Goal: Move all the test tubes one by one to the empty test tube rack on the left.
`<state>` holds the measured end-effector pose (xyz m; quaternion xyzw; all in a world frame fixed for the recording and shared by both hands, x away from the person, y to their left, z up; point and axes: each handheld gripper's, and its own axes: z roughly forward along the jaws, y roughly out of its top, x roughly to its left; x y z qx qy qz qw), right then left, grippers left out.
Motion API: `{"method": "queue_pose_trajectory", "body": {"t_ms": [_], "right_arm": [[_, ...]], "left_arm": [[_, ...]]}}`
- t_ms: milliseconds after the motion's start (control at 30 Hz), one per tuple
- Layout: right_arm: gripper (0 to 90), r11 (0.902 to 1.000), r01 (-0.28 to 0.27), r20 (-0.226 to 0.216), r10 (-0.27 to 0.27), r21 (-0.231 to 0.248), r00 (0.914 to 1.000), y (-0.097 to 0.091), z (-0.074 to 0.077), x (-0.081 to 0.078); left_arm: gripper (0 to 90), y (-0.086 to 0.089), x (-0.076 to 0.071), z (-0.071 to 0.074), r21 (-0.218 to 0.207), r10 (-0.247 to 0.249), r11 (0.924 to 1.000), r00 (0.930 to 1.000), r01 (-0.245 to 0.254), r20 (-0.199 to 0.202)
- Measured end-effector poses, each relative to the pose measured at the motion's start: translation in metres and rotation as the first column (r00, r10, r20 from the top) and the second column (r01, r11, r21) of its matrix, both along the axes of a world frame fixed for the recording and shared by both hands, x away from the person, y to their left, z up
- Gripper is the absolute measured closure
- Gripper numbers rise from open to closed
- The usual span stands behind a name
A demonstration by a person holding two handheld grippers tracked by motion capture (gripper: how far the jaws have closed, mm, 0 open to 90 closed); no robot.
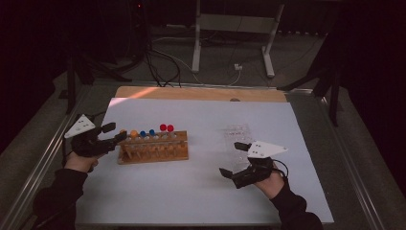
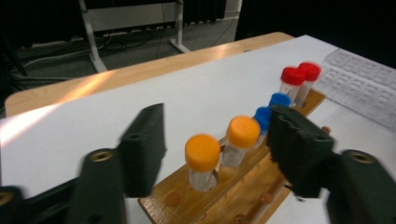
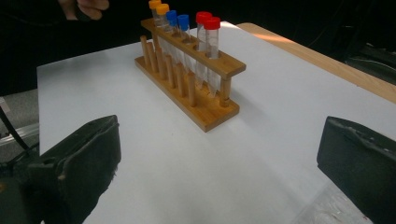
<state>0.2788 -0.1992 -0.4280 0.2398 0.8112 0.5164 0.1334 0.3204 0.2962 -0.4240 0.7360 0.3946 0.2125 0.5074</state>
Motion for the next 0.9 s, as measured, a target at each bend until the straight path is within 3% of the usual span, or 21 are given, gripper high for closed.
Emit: {"method": "queue_pose_trajectory", "body": {"t_ms": [267,433,633,900], "right_arm": [[0.0,1.0000,0.001,0.003,-0.001,0.004,1.0000,-0.001,0.001,-0.001],[0.0,1.0000,0.002,0.004,-0.002,0.003,1.0000,-0.001,0.001,-0.001],[0.0,1.0000,0.001,0.002,-0.001,0.005,1.0000,-0.001,0.002,-0.002],[0.0,1.0000,0.002,0.003,-0.002,0.001,1.0000,-0.001,0.001,-0.002]], "left_arm": [[12.9,-0.009,-0.015,0.012,-0.013,-0.039,0.9992,0.9993,0.039,-0.002],[1.2,-0.017,-0.024,0.015,-0.030,-0.118,0.9926,0.9928,0.118,-0.021],[0.8,-0.026,-0.036,0.013,-0.033,-0.146,0.9888,0.9892,0.146,-0.014],[0.6,-0.039,-0.053,0.003,-0.049,-0.213,0.9761,0.9764,0.212,-0.031]]}}
